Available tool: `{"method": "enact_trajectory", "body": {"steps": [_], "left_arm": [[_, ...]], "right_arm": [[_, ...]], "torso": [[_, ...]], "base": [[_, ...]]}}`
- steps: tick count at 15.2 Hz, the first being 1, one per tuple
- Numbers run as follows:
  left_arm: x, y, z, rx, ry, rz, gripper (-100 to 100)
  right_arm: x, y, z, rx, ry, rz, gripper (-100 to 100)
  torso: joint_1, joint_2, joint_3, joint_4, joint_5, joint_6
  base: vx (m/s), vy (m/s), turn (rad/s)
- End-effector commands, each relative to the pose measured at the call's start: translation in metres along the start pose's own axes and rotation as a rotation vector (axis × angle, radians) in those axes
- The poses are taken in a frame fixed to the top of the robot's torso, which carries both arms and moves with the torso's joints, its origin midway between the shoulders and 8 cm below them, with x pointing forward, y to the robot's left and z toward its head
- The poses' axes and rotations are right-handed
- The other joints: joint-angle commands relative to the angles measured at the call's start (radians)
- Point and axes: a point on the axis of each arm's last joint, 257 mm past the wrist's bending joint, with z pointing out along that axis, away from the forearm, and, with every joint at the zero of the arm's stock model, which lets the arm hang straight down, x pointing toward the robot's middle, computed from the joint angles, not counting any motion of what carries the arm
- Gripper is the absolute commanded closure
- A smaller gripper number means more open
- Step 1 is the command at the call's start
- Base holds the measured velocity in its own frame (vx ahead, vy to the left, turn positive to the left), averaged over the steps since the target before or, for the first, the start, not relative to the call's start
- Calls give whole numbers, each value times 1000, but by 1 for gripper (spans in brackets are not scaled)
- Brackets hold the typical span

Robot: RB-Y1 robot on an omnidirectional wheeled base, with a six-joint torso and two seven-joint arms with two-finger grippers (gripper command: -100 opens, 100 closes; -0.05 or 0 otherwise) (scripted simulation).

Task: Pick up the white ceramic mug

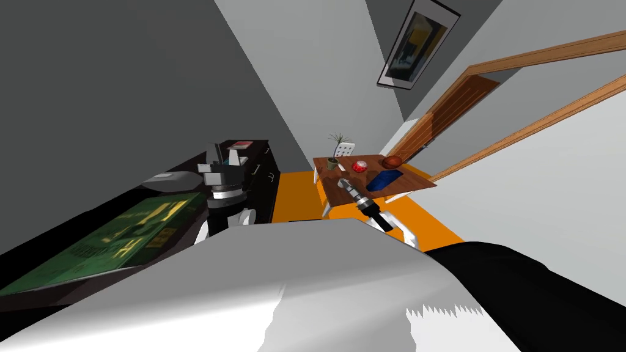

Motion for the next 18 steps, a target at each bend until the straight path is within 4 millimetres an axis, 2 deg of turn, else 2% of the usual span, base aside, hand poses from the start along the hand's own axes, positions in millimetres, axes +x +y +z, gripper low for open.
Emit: {"method": "enact_trajectory", "body": {"steps": [1, 2, 4, 5, 6, 7, 8, 9, 10, 11, 12, 13, 14, 15, 16, 17, 18], "left_arm": [[0, 0, 0, 0, 0, 0, 0], [0, 0, 0, 0, 0, 0, 0], [0, 0, 0, 0, 0, 0, 0], [0, 0, 0, 0, 0, 0, 0], [0, 0, 0, 0, 0, 0, 0], [0, 0, 0, 0, 0, 0, 0], [0, 0, 0, 0, 0, 0, 0], [0, 0, 0, 0, 0, 0, 0], [0, 0, 0, 0, 0, 0, 0], [0, 0, 0, 0, 0, 0, 0], [0, 0, 0, 0, 0, 0, 0], [0, 0, 0, 0, 0, 0, 0], [0, 0, 0, 0, 0, 0, 0], [0, 0, 0, 0, 0, 0, 0], [0, 0, 0, 0, 0, 0, 0], [0, 0, 0, 0, 0, 0, 0], [0, 0, 0, 0, 0, 0, 0]], "right_arm": [[9, -17, -6, 38, 51, -29, -100], [20, -36, -12, 87, 91, -38, -100], [19, -36, -13, 84, 105, -54, -100], [30, -55, -22, 133, 149, -68, -100], [29, -56, -22, 132, 159, -79, -100], [39, -75, -32, 182, 202, -91, -100], [38, -75, -33, 180, 212, -104, -100], [48, -94, -45, 230, 257, -115, -100], [47, -95, -45, 229, 266, -127, -100], [57, -113, -59, 279, 310, -137, -100], [55, -114, -59, 278, 319, -150, -100], [66, -132, -74, 328, 361, -157, -100], [63, -133, -75, 326, 372, -172, -100], [72, -150, -92, 376, 417, -181, -100], [70, -151, -92, 375, 424, -193, -100], [80, -167, -111, 424, 468, -199, -100], [77, -168, -111, 423, 476, -212, -100]], "torso": [[0, 0, 0, 0, 0, 0], [0, 0, 0, 0, 0, 0], [-1, -1, -1, 0, 0, 0], [-3, 0, 0, 0, 0, 0], [-5, -1, 0, 0, -1, 0], [-6, -2, -1, 0, -1, 0], [-6, -3, -2, -1, -1, 0], [-6, -4, -2, -1, -1, 0], [-4, -6, -3, -1, -1, 0], [-4, -7, -4, -2, -1, 0], [-6, -8, -4, -2, -1, 0], [-8, -7, -4, -2, -2, 0], [-8, -8, -5, -2, -2, 0], [-8, -9, -5, -2, -2, 0], [-9, -10, -6, -2, -2, 0], [-10, -9, -5, -2, -2, 0], [-11, -9, -5, -2, -2, 0]], "base": [[102, 145, 22], [114, 129, 29], [105, 88, 13], [121, 53, 31], [140, 55, 29], [162, 66, 34], [165, 64, 26], [209, 91, 35], [214, 90, 21], [211, 34, 19], [191, 17, 25], [218, 36, 42], [222, 23, 26], [240, 11, 35], [215, 1, 25], [208, -14, 29], [202, -1, 35]]}}
